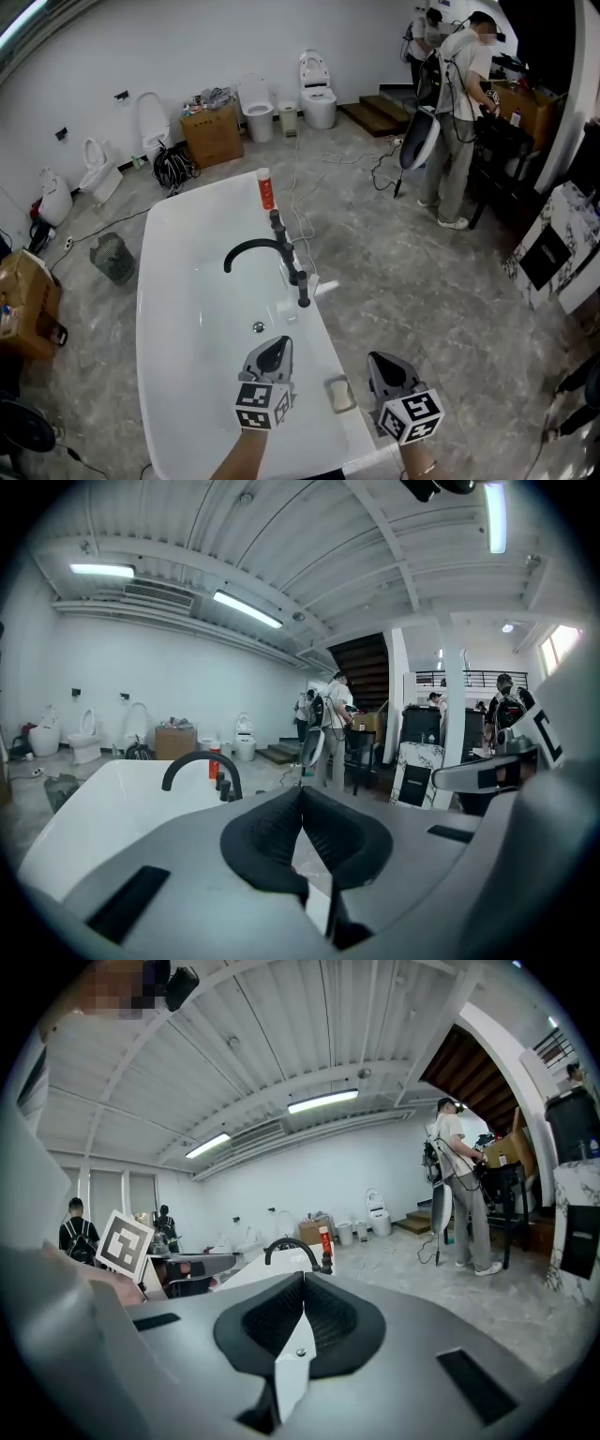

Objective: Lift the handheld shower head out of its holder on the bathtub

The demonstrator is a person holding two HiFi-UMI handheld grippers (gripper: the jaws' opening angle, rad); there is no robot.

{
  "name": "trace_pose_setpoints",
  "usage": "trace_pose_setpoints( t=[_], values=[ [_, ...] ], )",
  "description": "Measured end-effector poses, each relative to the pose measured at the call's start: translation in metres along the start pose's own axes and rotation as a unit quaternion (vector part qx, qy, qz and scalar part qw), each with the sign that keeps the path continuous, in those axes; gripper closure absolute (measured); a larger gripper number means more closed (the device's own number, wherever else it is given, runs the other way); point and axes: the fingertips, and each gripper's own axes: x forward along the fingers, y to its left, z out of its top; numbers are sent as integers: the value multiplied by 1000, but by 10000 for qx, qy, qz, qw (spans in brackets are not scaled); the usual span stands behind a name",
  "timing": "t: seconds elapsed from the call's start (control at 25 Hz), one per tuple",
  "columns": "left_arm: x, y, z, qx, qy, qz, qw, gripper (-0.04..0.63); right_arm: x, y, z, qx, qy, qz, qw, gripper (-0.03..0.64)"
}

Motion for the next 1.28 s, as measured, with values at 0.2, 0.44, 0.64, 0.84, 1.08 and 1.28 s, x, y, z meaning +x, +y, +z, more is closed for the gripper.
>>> trace_pose_setpoints(
  t=[0.2, 0.44, 0.64, 0.84, 1.08, 1.28],
  values=[
    [69, 30, -29, -22, 66, 72, 9999, 574, 64, -28, -26, 94, 129, 124, 9998, 609],
    [144, 66, -77, -34, 186, 218, 9996, 539, 118, -62, -65, 124, 215, 165, 9996, 609],
    [197, 101, -112, -144, 295, 328, 9989, 500, 161, -86, -97, 195, 289, 162, 9993, 611],
    [246, 125, -142, -38, 557, 279, 9981, 462, 202, -99, -115, 161, 382, 157, 9990, 611],
    [296, 145, -175, -52, 681, 269, 9973, 433, 233, -108, -139, 100, 418, 194, 9989, 611],
    [334, 165, -198, -160, 775, 354, 9962, 413, 247, -116, -160, 98, 516, 220, 9984, 611]
  ],
)
